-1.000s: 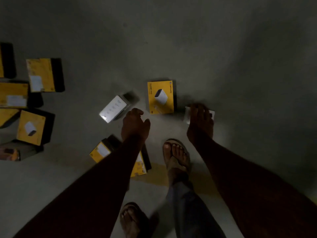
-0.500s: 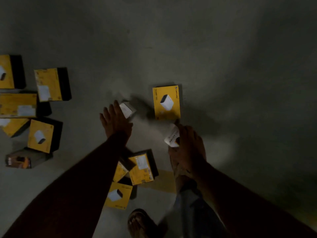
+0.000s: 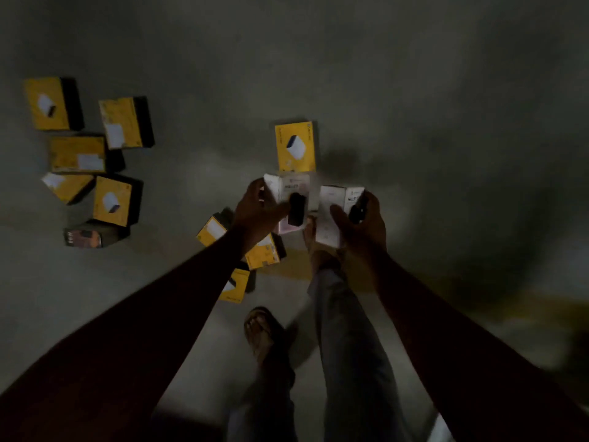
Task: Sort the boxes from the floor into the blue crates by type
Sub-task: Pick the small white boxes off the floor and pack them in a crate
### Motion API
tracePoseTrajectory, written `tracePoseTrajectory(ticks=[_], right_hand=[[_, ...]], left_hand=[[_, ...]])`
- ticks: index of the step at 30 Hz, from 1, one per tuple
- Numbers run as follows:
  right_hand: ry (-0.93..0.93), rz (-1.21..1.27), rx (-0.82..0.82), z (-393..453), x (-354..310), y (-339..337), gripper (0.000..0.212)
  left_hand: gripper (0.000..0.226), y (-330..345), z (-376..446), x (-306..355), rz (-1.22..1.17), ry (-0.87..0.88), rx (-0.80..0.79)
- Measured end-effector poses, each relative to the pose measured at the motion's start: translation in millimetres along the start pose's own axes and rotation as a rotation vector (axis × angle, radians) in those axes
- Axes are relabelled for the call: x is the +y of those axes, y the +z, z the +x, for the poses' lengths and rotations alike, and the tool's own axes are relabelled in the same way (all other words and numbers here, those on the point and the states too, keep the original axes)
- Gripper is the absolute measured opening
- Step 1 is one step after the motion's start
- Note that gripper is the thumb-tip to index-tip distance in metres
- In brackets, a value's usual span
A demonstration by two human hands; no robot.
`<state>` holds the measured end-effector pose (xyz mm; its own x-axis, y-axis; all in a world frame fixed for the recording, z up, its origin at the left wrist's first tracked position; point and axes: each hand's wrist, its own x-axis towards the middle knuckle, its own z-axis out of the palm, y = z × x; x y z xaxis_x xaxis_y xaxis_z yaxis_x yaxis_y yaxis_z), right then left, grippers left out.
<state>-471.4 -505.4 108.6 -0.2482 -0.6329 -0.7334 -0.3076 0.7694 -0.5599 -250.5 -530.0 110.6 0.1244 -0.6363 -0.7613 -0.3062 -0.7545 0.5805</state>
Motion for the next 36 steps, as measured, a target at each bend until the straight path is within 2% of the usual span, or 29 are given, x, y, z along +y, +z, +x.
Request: tracePoseTrajectory(ticks=[3,7,10,13,16,18,20,23,25,28,30,32,34,36], right_hand=[[-0.057,0.076,0.003,-83.2,-35.3,-54.8,0.066],[-0.198,0.263,-0.027,-220.9,-69.5,-129.4,0.044],[-0.331,0.388,0.020,-331.3,-89.3,-177.9,0.042],[-0.420,0.506,0.118,-438.2,-87.7,-209.2,0.037],[-0.442,0.610,0.323,-543.0,-63.5,-226.9,0.035],[-0.451,0.649,0.539,-609.1,-41.6,-237.9,0.050],[-0.450,0.676,0.736,-672.0,-16.0,-246.1,0.054],[-0.440,0.706,0.956,-747.7,17.7,-255.2,0.042],[-0.434,0.710,1.107,-800.9,46.9,-261.4,0.043],[-0.422,0.721,1.310,-870.9,89.7,-266.1,0.051],[-0.405,0.736,1.389,-907.9,116.7,-267.2,0.055],[-0.377,0.736,1.444,-941.6,142.2,-270.1,0.056],[-0.374,0.730,1.482,-971.4,170.2,-277.3,0.055],[-0.393,0.704,1.487,-1002.2,197.4,-289.9,0.053]], left_hand=[[0.062,-3.4,-86.2,44.5,-0.099,-0.002,-0.037],[0.080,-14.6,-208.2,112.8,-0.145,0.045,-0.201],[0.056,-20.9,-298.9,156.3,-0.131,0.117,-0.354],[0.046,-20.0,-388.3,184.9,-0.110,0.221,-0.494],[0.053,-10.0,-485.4,196.6,-0.039,0.301,-0.615],[0.070,6.1,-545.2,195.3,0.079,0.365,-0.702],[0.081,30.2,-604.0,190.3,0.210,0.458,-0.793],[0.066,70.0,-681.1,181.8,0.315,0.609,-0.919],[0.048,96.2,-741.7,167.8,0.356,0.668,-1.133],[0.041,121.9,-819.3,141.1,0.408,0.526,-1.444],[0.033,137.6,-855.7,122.2,0.501,0.564,-1.540],[0.031,155.3,-892.5,103.5,0.574,0.679,-1.580],[0.040,178.1,-924.6,85.2,0.616,0.761,-1.600],[0.063,200.9,-957.1,68.0,0.644,0.845,-1.624]])
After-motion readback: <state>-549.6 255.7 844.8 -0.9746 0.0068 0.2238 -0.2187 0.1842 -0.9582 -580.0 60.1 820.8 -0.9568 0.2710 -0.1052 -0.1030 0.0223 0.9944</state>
